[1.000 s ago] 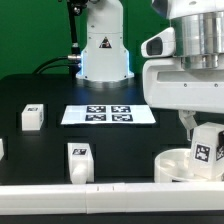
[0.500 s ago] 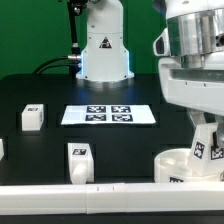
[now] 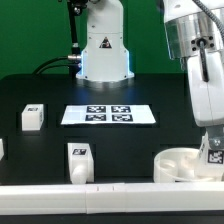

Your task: Assemble stool

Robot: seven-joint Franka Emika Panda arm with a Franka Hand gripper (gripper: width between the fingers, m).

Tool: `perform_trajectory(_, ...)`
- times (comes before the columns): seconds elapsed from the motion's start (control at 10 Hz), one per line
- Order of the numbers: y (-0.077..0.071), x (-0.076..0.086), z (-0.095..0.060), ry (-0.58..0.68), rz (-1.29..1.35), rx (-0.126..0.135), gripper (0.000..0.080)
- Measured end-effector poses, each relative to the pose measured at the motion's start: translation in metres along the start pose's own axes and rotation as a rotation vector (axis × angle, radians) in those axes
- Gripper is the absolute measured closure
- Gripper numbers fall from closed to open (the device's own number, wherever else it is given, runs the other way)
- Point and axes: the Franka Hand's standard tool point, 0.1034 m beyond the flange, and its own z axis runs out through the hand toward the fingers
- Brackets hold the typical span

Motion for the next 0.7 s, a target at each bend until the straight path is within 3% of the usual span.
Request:
perform_trajectory(0.1, 0.000, 0.000, 0.000, 0.000, -0.042, 0.000, 0.0284)
perform_trajectory(0.2, -0.003, 0.002, -0.004, -0.003, -0.158, 0.003, 0.0284)
perform_trajectory(0.3, -0.009, 0.002, -0.013, -0.012, -0.312, 0.007, 0.0178)
perform_trajectory(0.5, -0.018, 0.000, -0.029, -0.022, -0.589, 0.032, 0.0157)
perform_trajectory(0.7, -0.013, -0.004, -0.028, -0.020, -0.744, 0.028, 0.0151)
